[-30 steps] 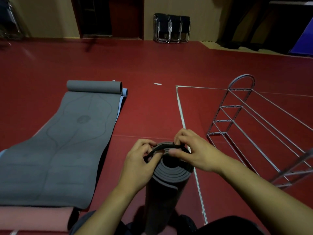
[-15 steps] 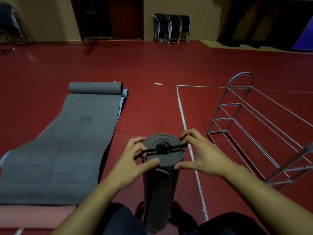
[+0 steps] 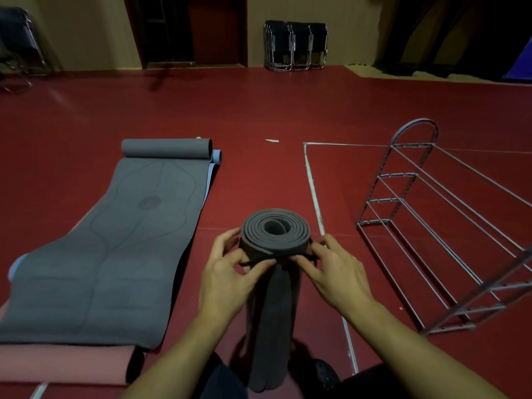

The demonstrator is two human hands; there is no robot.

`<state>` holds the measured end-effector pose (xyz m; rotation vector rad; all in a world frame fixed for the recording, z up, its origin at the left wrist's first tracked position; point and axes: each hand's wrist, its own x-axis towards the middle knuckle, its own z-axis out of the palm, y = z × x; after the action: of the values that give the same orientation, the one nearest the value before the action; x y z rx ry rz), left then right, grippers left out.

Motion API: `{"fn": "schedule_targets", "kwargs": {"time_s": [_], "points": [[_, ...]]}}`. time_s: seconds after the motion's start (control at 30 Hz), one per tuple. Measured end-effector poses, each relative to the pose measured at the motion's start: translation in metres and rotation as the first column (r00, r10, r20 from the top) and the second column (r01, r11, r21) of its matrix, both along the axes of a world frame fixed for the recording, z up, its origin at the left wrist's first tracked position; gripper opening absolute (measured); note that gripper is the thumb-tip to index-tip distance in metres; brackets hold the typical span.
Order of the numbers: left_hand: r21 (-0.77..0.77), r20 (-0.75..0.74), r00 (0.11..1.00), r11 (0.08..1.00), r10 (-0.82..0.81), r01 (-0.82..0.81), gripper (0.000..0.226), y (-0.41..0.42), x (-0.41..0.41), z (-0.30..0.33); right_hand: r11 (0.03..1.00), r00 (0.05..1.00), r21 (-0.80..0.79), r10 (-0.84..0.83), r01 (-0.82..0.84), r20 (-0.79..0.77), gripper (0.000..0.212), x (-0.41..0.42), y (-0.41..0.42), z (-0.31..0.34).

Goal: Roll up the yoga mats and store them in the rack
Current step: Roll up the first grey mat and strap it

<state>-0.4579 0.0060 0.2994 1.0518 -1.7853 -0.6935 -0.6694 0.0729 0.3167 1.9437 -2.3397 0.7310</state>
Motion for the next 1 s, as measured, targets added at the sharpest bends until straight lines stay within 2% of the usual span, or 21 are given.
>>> {"fn": "schedule_targets", "kwargs": {"time_s": [0.07, 0.1, 0.17, 0.23, 0.3, 0.37, 0.43, 0.5, 0.57, 0.67, 0.83, 0.9, 1.0], "points": [[0.100, 0.065, 0.998, 0.995, -0.012, 0.006, 0.032, -0.002, 0.001, -0.004, 1.000, 0.998, 0.026, -0.004, 0.002, 0.069, 0.046, -0.003, 0.001, -0.006], [0.168, 0.046, 0.998, 0.985, -0.042, 0.034, 0.033, -0.004, 0.002, -0.007, 1.000, 0.983, 0.006, 0.011, -0.013, 0.184, 0.044, -0.005, 0.002, -0.008], [0.268, -0.015, 0.989, 0.952, -0.148, 0.147, 0.031, -0.002, 0.004, -0.010, 0.998, 0.859, -0.032, 0.057, -0.047, 0.508, 0.038, -0.007, 0.006, -0.010], [0.336, -0.130, 0.969, 0.910, -0.209, 0.242, 0.033, 0.002, 0.005, -0.012, 0.996, 0.712, -0.056, 0.086, -0.065, 0.697, 0.030, -0.007, 0.010, -0.015], [0.396, -0.319, 0.936, 0.877, -0.147, 0.272, 0.035, 0.004, 0.003, -0.009, 0.993, 0.655, -0.114, 0.089, -0.004, 0.750, 0.017, -0.004, 0.011, -0.018], [0.504, -0.474, 0.880, 0.827, 0.025, 0.248, 0.030, 0.002, -0.001, 0.000, 0.989, 0.517, -0.117, 0.052, 0.095, 0.855, 0.011, -0.001, 0.008, -0.017], [0.609, -0.488, 0.860, 0.764, 0.147, 0.215, 0.020, -0.003, -0.006, 0.005, 0.981, 0.357, -0.043, -0.029, 0.189, 0.934, 0.011, 0.002, 0.003, -0.012], [0.660, -0.434, 0.885, 0.728, 0.168, 0.186, 0.022, -0.005, -0.010, 0.005, 0.969, 0.182, 0.033, -0.079, 0.243, 0.980, 0.024, 0.005, -0.003, -0.009], [0.690, -0.410, 0.903, 0.691, 0.130, 0.214, 0.036, -0.007, -0.016, 0.002, 0.965, 0.081, 0.088, -0.111, 0.247, 0.991, 0.033, 0.006, -0.007, -0.007], [0.710, -0.425, 0.902, 0.645, 0.071, 0.283, 0.041, -0.007, -0.020, -0.001, 0.964, 0.018, 0.151, -0.159, 0.219, 0.987, 0.035, 0.005, -0.007, -0.004], [0.732, -0.478, 0.861, 0.620, 0.173, 0.282, 0.034, -0.014, -0.024, -0.011, 0.964, -0.008, 0.197, -0.199, 0.181, 0.980, 0.023, -0.005, -0.009, -0.009], [0.735, -0.572, 0.780, 0.581, 0.253, 0.350, 0.029, -0.018, -0.024, -0.010, 0.959, -0.104, 0.219, -0.203, 0.182, 0.974, 0.019, -0.011, -0.011, -0.014], [0.685, -0.719, 0.603, 0.497, 0.345, 0.532, 0.023, -0.024, -0.019, -0.009, 0.956, -0.352, 0.247, -0.179, 0.159, 0.919, 0.017, -0.018, -0.017, -0.020]]}}
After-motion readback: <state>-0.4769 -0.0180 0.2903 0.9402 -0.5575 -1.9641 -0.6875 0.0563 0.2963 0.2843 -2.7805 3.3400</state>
